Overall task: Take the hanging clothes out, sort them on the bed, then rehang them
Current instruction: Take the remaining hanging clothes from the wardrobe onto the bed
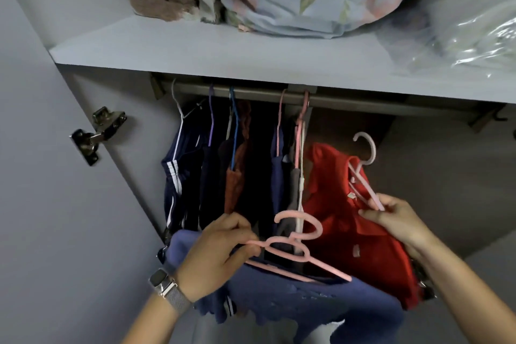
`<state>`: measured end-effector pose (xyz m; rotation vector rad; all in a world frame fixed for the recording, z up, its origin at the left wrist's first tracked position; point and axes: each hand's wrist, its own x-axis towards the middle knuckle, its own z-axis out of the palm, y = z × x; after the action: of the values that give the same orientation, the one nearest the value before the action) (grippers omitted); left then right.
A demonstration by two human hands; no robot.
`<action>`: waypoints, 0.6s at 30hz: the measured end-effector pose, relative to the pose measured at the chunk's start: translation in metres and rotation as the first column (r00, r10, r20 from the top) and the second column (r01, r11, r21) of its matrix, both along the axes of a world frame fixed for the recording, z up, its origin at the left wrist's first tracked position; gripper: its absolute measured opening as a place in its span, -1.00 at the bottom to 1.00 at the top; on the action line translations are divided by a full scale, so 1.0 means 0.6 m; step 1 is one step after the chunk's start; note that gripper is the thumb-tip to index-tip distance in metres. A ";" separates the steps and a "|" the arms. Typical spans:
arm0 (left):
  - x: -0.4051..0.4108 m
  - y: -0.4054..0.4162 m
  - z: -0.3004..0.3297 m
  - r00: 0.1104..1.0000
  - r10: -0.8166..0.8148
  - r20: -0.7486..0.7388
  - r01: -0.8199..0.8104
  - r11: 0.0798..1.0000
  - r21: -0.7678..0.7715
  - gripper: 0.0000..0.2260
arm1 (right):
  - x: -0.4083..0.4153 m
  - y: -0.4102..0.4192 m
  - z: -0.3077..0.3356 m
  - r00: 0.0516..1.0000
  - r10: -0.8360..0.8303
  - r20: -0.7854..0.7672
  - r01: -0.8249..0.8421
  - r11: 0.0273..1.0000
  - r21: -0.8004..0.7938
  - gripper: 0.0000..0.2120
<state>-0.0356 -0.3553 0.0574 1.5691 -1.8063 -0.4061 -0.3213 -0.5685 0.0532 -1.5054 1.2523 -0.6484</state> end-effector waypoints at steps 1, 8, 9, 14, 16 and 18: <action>-0.007 -0.005 0.001 1.000 -0.028 -0.012 0.028 1.000 0.004 -0.80 | -0.011 0.020 -0.006 0.997 0.053 -0.049 -0.054 0.998 -0.019 -0.88; -0.065 -0.016 0.000 0.969 -0.236 -0.077 0.240 0.969 0.053 -0.85 | -0.081 0.153 0.021 0.973 0.227 -0.041 -0.229 0.972 -0.061 -0.57; -0.076 -0.016 0.001 0.962 -0.266 -0.065 0.269 0.961 0.058 -0.86 | -0.097 0.167 0.022 0.971 0.236 -0.040 -0.238 0.970 -0.057 -0.56; -0.142 -0.013 0.015 0.915 -0.395 -0.079 0.397 0.918 0.011 -0.85 | -0.161 0.246 0.017 0.960 0.281 -0.003 -0.280 0.958 0.068 -0.46; -0.170 -0.009 0.016 0.906 -0.416 -0.071 0.416 0.909 -0.019 -0.82 | -0.174 0.269 0.024 0.947 0.322 -0.004 -0.322 0.946 0.049 -0.31; -0.195 -0.006 0.018 0.904 -0.427 -0.034 0.425 0.904 -0.041 -0.80 | -0.179 0.289 0.046 0.913 0.409 0.004 -0.409 0.912 0.028 -0.42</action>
<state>-0.1529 -0.3591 0.0680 1.1229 -2.1107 -0.6027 -0.4290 -0.3954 0.0806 -1.6781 0.8998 -0.3488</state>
